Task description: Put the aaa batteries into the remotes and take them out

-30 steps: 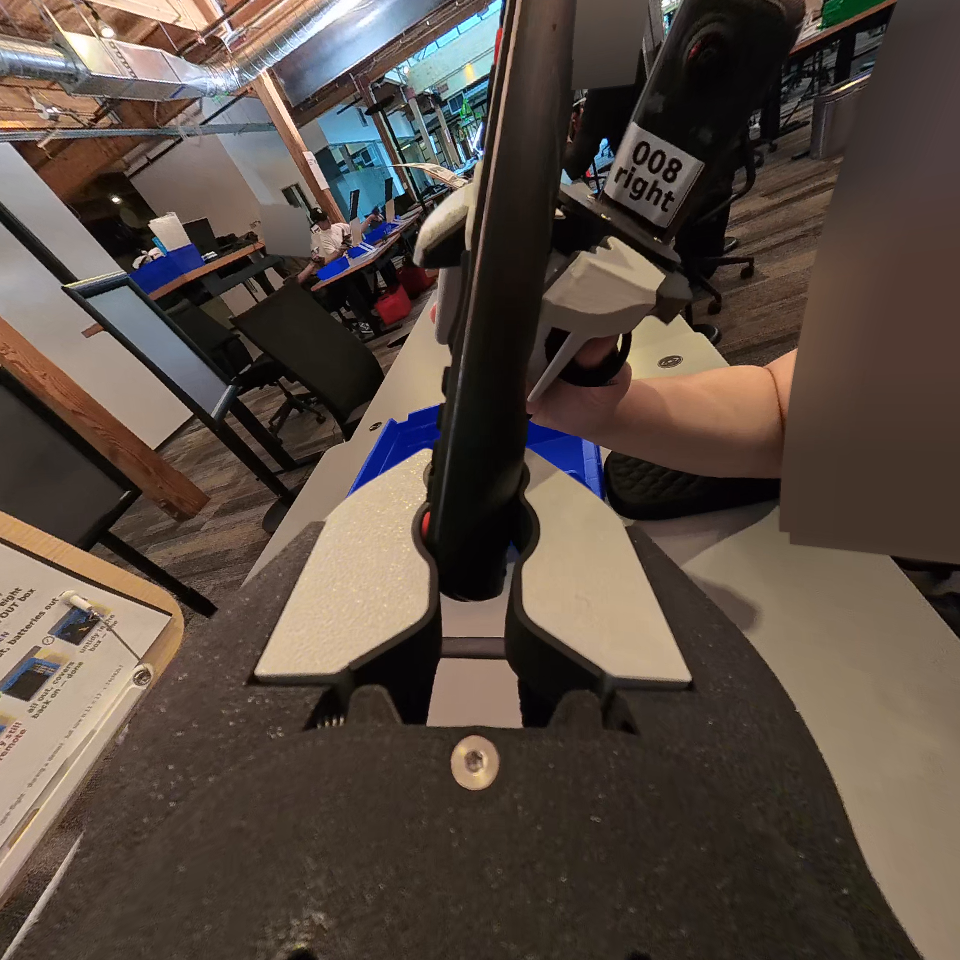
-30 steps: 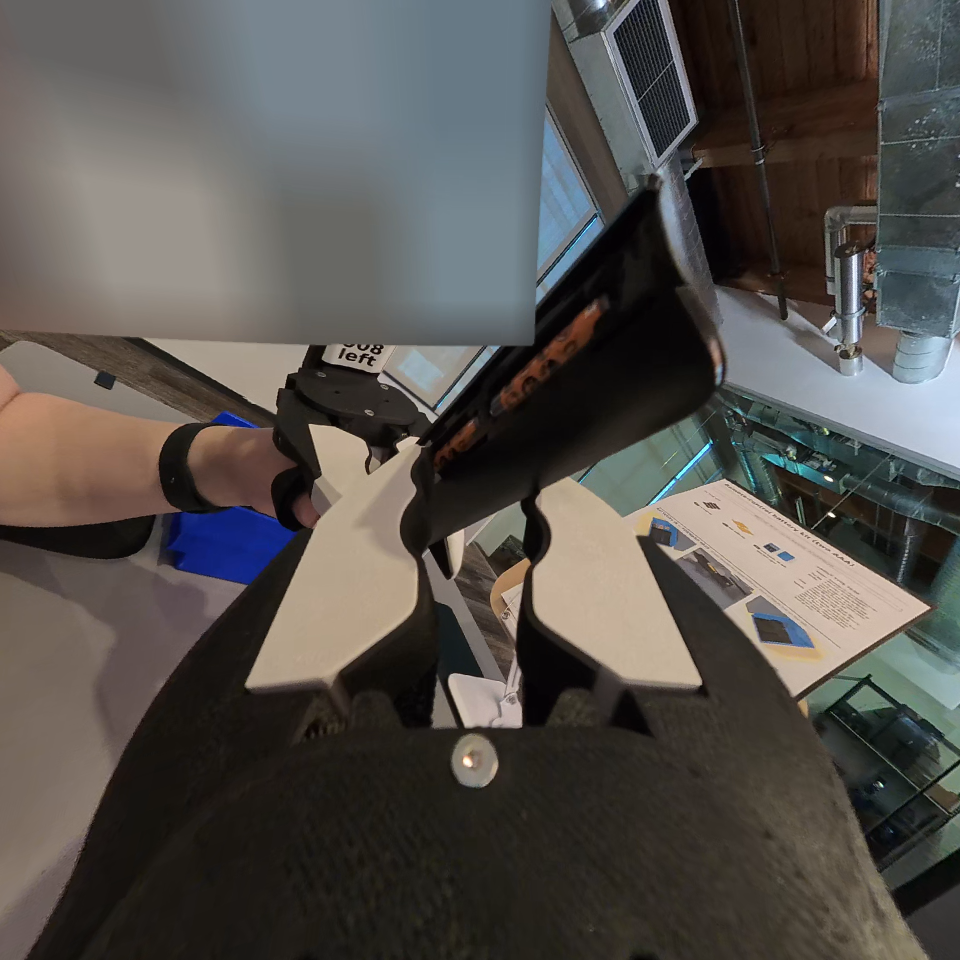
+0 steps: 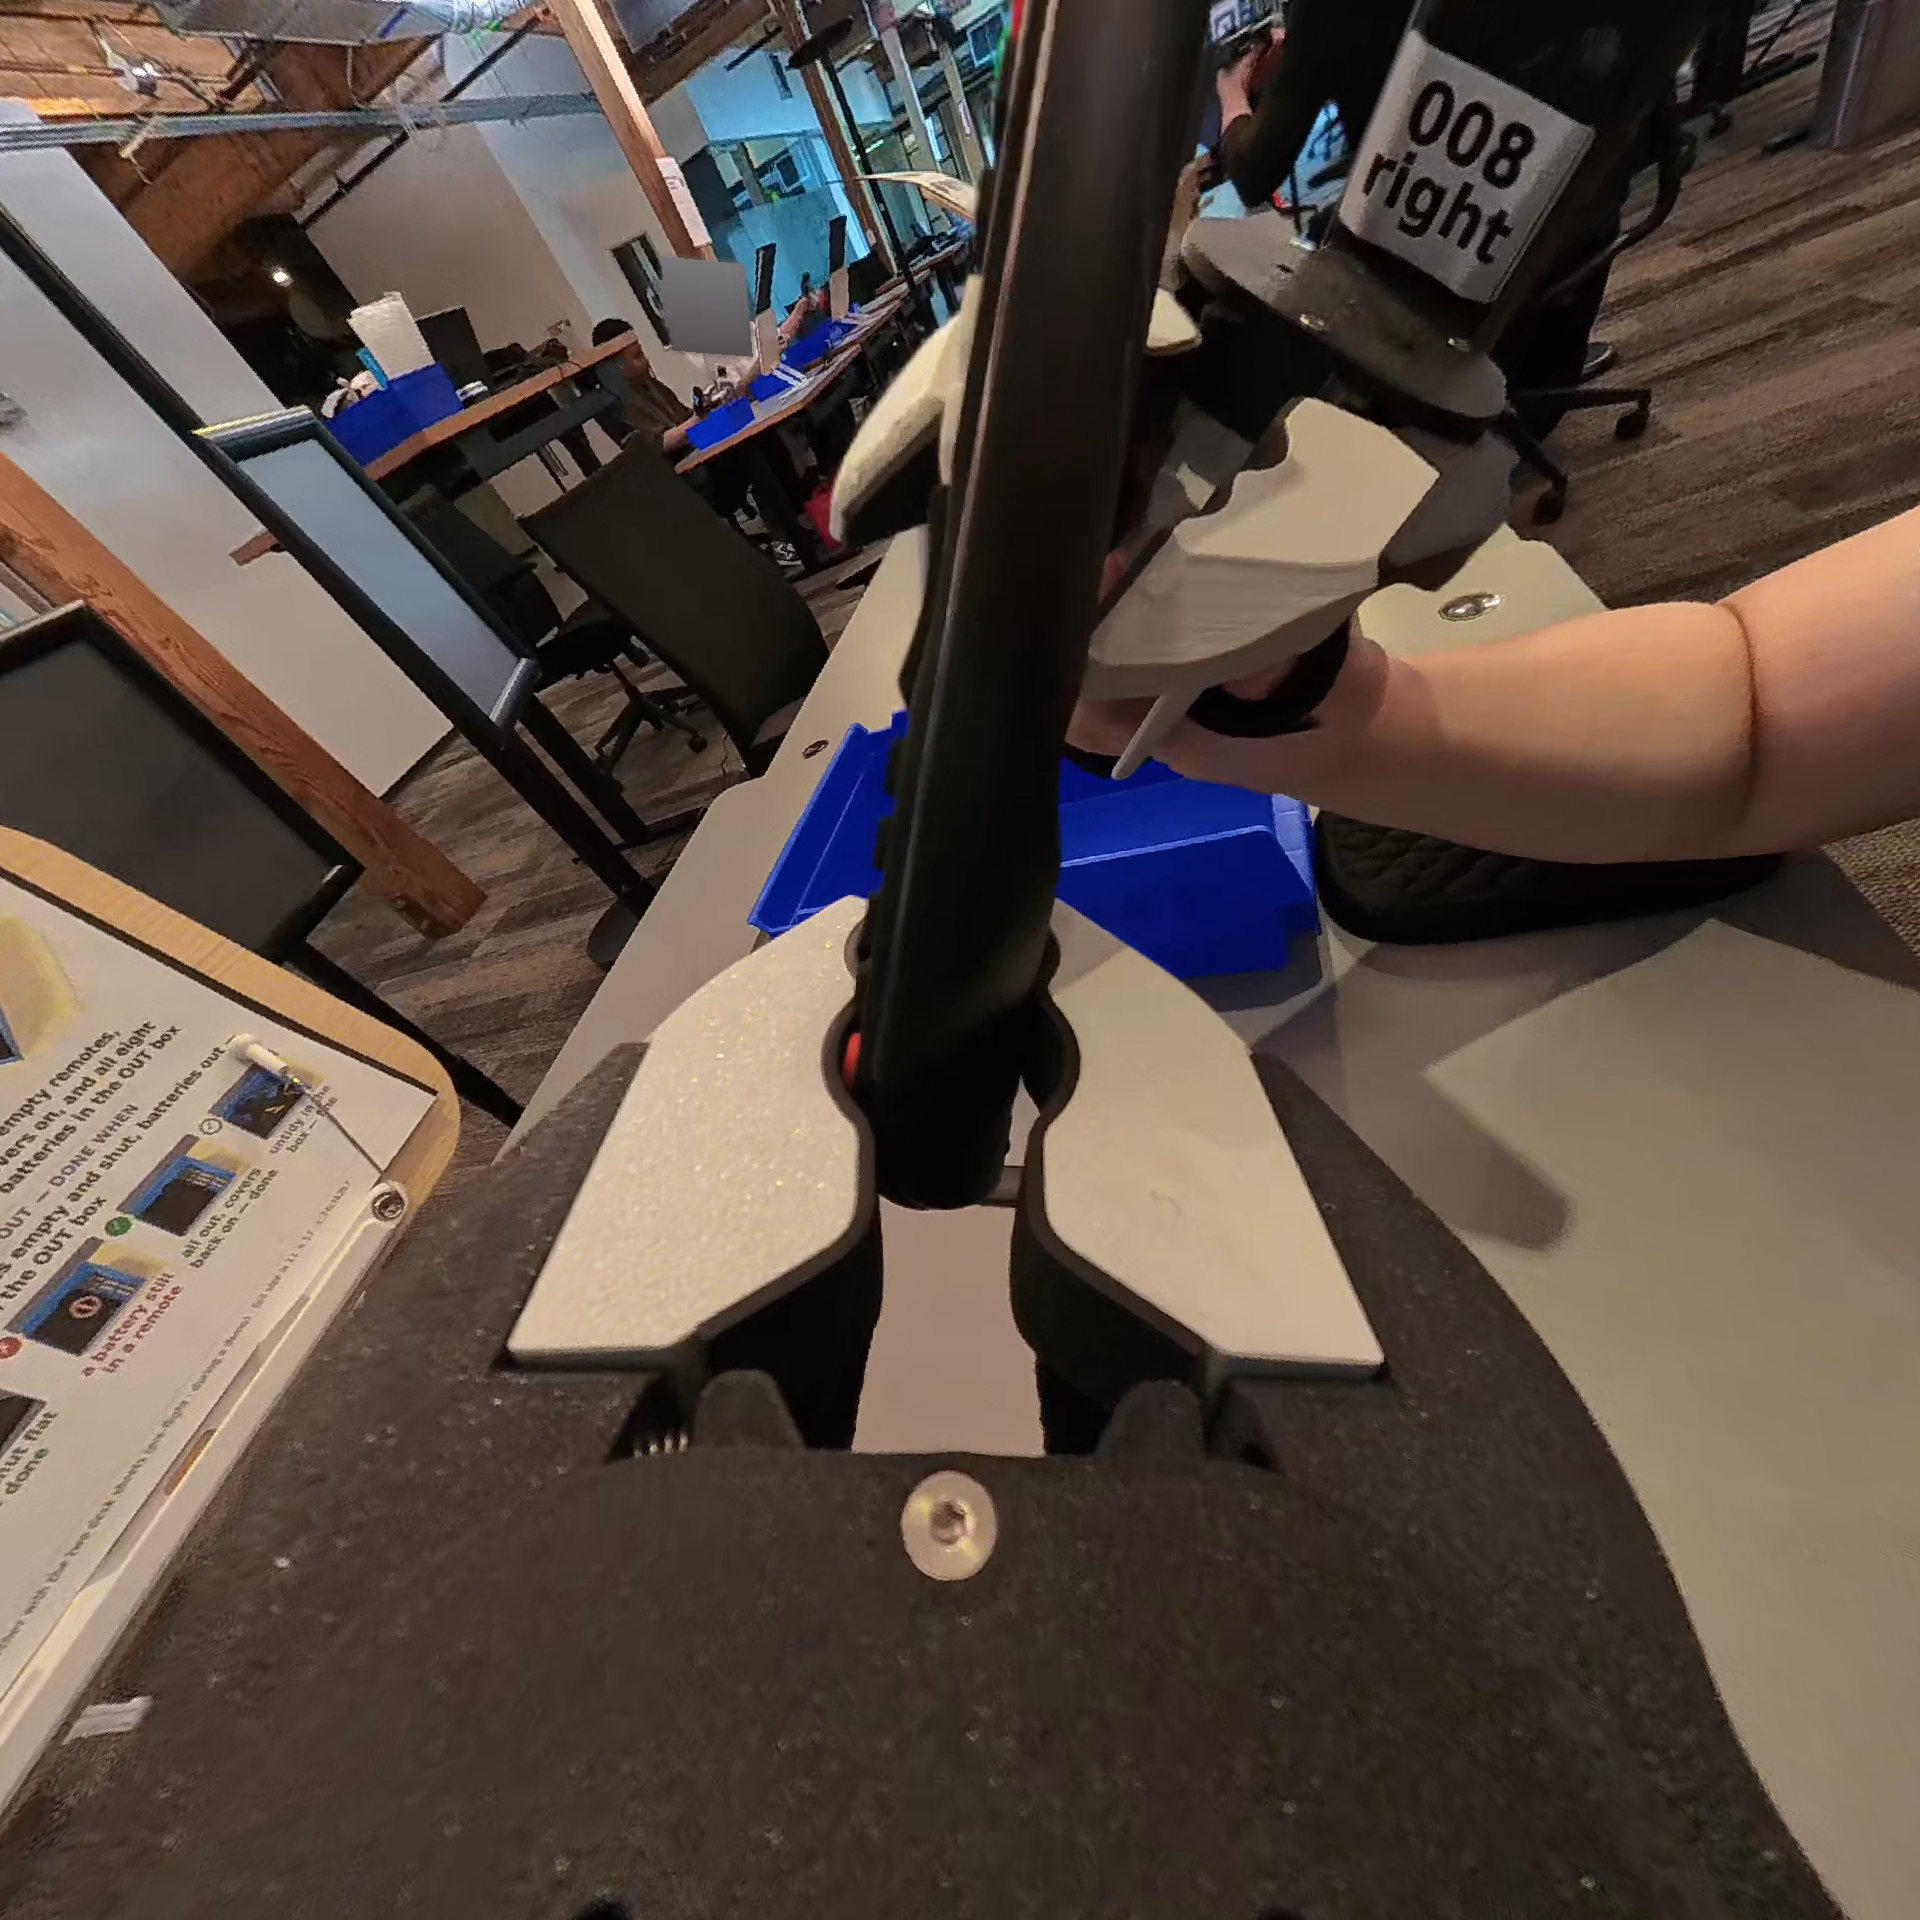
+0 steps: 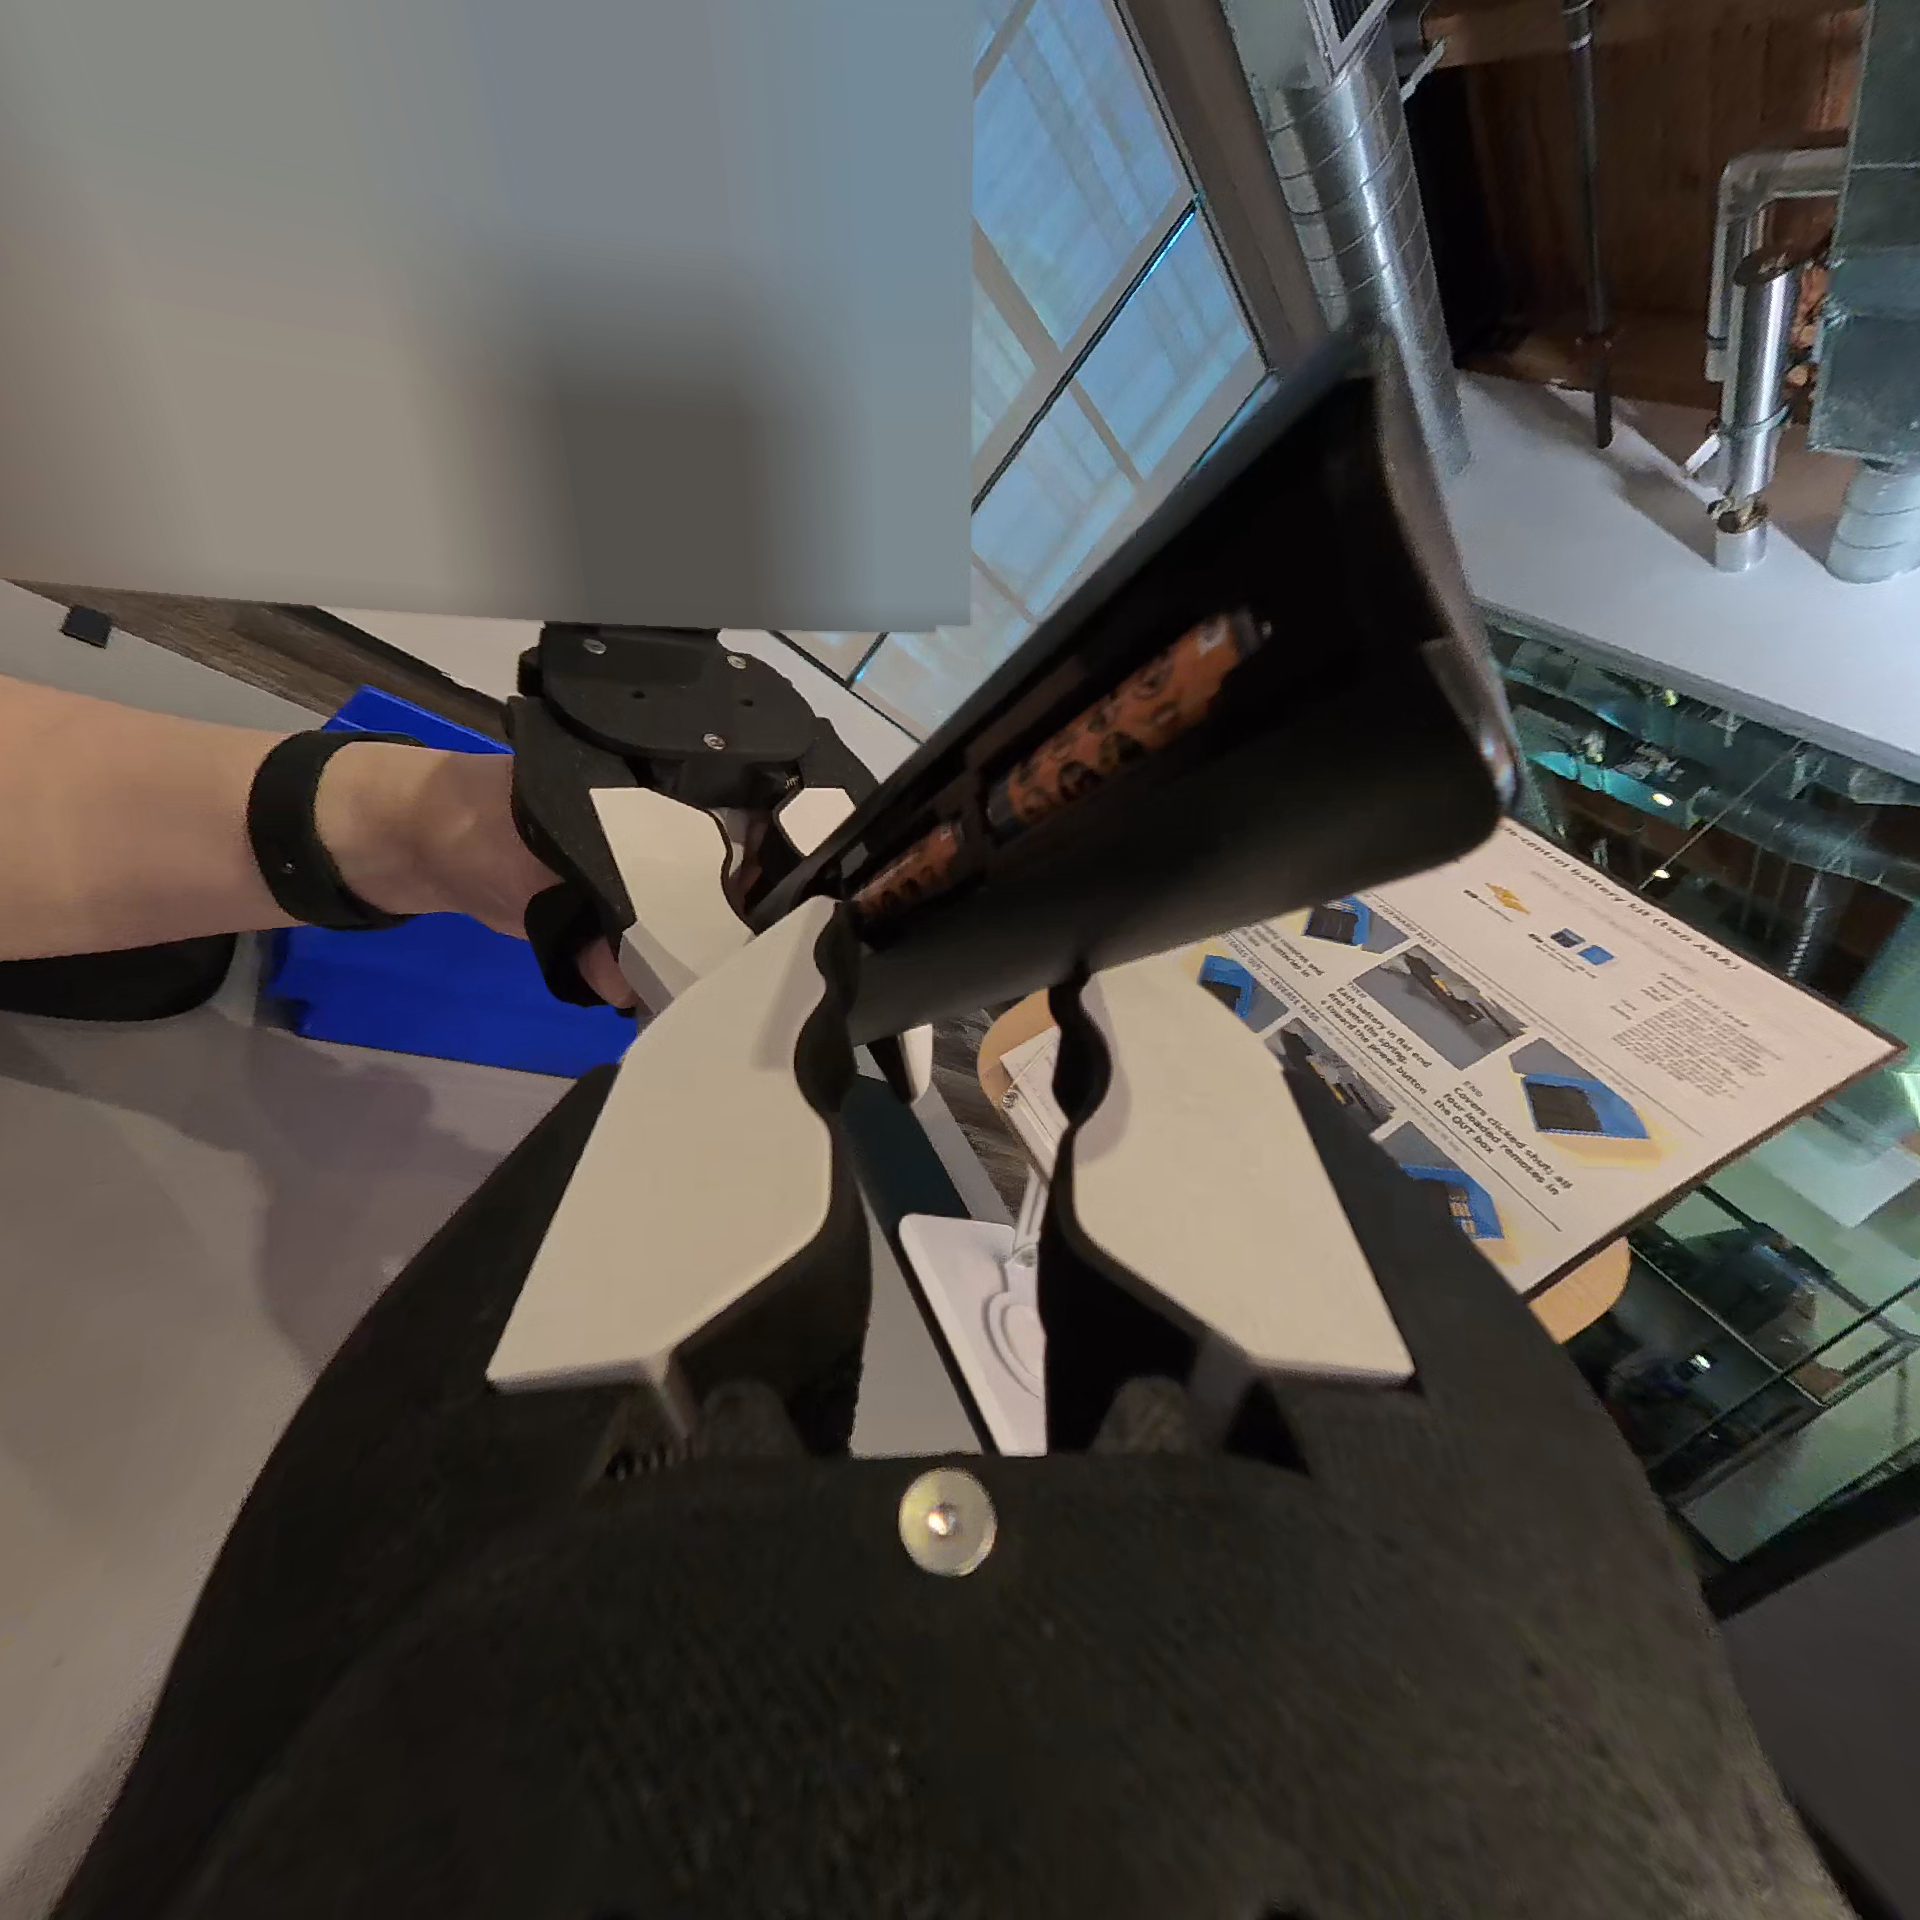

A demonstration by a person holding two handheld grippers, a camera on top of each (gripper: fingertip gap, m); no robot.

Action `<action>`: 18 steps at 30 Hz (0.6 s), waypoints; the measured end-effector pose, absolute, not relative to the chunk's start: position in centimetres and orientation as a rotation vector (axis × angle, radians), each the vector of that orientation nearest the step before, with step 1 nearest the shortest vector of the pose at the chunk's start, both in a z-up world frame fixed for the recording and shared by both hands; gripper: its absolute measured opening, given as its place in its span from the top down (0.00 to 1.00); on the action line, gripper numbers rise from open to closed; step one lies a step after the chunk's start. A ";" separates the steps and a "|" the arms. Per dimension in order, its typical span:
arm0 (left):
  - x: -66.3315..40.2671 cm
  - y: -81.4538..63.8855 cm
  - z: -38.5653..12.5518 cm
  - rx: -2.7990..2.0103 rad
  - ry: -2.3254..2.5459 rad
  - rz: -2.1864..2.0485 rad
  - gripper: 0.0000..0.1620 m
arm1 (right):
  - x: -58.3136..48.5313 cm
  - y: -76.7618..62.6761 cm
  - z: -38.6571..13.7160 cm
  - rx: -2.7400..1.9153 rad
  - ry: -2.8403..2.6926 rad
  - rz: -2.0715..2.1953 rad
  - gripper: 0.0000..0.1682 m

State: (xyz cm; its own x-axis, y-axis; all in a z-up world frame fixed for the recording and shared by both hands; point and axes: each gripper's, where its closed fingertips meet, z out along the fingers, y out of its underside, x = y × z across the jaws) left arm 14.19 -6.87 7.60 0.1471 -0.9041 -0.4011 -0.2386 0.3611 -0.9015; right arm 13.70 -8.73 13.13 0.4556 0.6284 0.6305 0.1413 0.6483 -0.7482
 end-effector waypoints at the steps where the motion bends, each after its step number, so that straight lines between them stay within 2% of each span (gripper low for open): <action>1: 14.2 -6.9 7.6 -1.133 1.373 -0.674 0.85 | 13.7 -8.8 13.2 -0.841 -1.077 0.350 0.78; 18: 14.3 -7.4 7.7 -1.160 1.370 -0.762 0.85 | 13.7 -8.9 13.5 -0.863 -1.010 0.429 0.78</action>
State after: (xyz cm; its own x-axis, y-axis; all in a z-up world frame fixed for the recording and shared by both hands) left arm 14.27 -7.35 7.72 0.1142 -0.9357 -0.3339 -0.2096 0.3059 -0.9287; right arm 13.67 -8.88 13.48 0.4895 0.6722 0.5555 0.0667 0.6063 -0.7924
